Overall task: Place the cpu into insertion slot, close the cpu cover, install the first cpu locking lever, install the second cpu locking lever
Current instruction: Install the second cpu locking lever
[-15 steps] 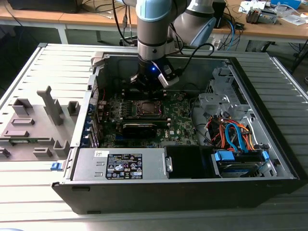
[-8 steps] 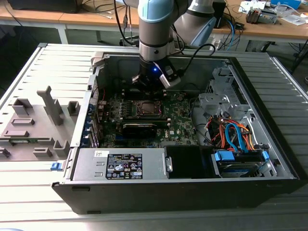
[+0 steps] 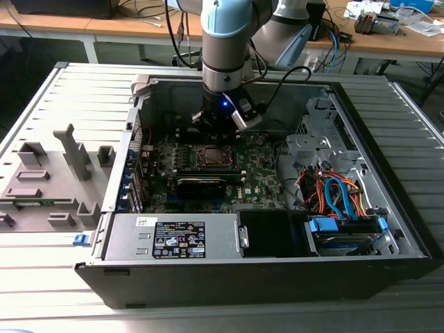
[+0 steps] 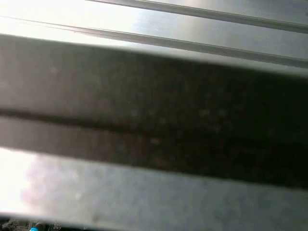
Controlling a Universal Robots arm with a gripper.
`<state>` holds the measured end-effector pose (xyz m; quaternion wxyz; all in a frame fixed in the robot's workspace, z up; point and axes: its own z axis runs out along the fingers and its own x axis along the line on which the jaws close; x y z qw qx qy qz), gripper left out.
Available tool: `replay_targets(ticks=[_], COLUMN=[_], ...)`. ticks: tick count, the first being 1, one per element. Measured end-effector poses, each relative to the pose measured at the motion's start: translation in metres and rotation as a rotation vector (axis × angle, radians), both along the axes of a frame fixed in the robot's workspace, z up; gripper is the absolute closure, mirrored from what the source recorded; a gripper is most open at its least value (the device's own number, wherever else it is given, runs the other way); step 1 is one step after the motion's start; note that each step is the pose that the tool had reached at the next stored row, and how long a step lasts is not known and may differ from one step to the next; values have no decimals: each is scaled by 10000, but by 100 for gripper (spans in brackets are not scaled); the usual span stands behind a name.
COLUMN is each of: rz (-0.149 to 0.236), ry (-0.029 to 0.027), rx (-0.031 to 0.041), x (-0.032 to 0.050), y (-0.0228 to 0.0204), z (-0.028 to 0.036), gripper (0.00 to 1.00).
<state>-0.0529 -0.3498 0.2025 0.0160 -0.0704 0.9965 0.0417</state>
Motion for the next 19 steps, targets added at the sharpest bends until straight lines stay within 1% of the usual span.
replay_targets(ticks=[2, 3, 4, 5, 6, 12, 14, 16, 19], rz=[1, 2, 4, 6, 5, 6, 6, 5, 6], ry=[4, 3, 3, 4, -8, -10, -10, -9, -11], rx=[59, 115, 211, 288, 324, 300, 297, 296, 300], x=[5, 5, 5, 5, 6, 5, 5, 5, 5], y=[-9, -9, -10, -8, -6, -8, -8, -8, -7], z=[1, 1, 2, 1, 16, 272, 343, 379, 380], gripper=[89, 89, 89, 89, 89, 89, 89, 89, 89])
